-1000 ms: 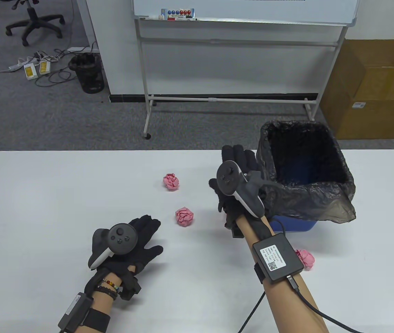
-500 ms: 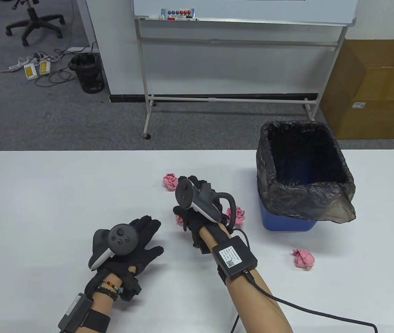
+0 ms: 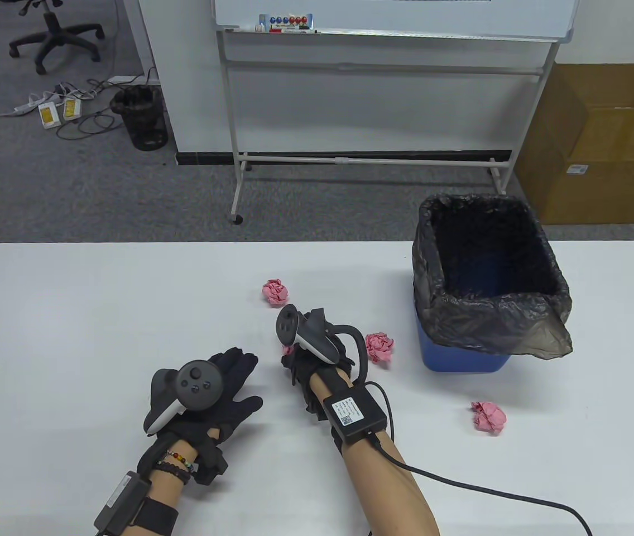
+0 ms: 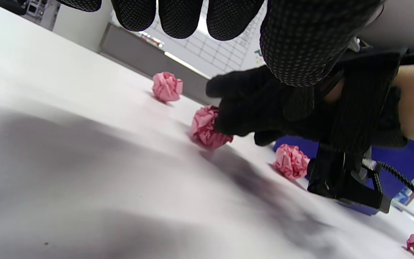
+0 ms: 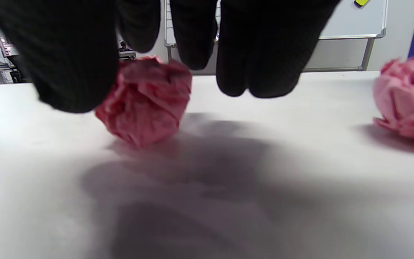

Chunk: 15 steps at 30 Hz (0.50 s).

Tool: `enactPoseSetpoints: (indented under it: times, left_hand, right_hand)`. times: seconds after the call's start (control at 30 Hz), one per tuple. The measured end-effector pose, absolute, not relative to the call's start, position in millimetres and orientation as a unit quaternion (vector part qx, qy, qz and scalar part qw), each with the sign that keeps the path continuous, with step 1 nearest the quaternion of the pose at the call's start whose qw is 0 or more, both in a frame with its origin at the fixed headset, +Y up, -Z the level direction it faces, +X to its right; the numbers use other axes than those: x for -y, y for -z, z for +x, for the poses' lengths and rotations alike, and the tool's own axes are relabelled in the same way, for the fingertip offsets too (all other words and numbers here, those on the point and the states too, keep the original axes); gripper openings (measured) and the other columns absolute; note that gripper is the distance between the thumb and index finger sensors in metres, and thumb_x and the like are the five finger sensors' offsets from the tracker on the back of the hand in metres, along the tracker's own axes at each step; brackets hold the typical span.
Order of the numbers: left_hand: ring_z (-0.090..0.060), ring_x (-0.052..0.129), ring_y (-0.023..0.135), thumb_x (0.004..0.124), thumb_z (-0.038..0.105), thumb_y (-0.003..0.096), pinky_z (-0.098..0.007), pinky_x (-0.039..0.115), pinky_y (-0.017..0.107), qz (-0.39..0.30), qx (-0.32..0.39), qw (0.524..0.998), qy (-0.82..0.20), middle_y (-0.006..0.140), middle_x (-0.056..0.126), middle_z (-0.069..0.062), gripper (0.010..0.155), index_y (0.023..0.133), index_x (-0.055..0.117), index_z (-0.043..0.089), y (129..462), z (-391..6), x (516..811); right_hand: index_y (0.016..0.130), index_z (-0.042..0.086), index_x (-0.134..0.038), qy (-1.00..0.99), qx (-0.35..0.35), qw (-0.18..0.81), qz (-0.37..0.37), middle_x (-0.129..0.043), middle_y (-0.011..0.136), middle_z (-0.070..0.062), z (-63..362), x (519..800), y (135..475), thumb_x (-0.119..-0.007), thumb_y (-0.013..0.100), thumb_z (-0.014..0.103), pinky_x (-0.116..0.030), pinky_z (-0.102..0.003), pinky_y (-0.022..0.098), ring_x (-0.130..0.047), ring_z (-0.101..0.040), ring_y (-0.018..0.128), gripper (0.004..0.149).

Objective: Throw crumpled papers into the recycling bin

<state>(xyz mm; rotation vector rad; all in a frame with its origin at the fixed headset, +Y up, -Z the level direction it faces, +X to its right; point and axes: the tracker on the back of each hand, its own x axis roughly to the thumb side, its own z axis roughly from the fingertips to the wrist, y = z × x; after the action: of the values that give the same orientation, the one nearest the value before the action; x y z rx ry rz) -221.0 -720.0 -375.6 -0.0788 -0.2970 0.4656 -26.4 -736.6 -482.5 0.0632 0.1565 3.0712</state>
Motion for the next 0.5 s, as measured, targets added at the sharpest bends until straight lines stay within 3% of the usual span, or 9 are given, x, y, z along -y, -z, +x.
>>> enactPoseSetpoints:
  times: [0.27,0.5]
  left_hand:
    - [-0.047,0.044,0.111,0.083,0.048,0.0461,-0.067,0.044,0.075,-0.043,0.14,0.962,-0.228,0.122,0.043,-0.015,0.078,0.111,0.05,0.022,378.4,-222.8,722.9]
    - [-0.046,0.044,0.111,0.083,0.048,0.0462,-0.067,0.045,0.075,-0.043,0.139,0.963,-0.227,0.122,0.043,-0.015,0.077,0.111,0.05,0.022,378.6,-222.9,723.3]
  right_hand:
    - [0.096,0.035,-0.07,-1.0,0.002,0.025,0.014,-0.089,0.093,0.0,-27.2,747.1,484.1,-0.092,0.03,0.048,-0.091,-0.03,0.046,-0.103,-0.021,0.069,0.071]
    - [0.091,0.029,-0.078,-0.998,-0.008,0.062,0.001,-0.098,0.08,-0.002,-25.8,743.1,485.9,-0.097,0.029,0.039,-0.095,-0.023,0.037,-0.11,-0.018,0.054,0.066]
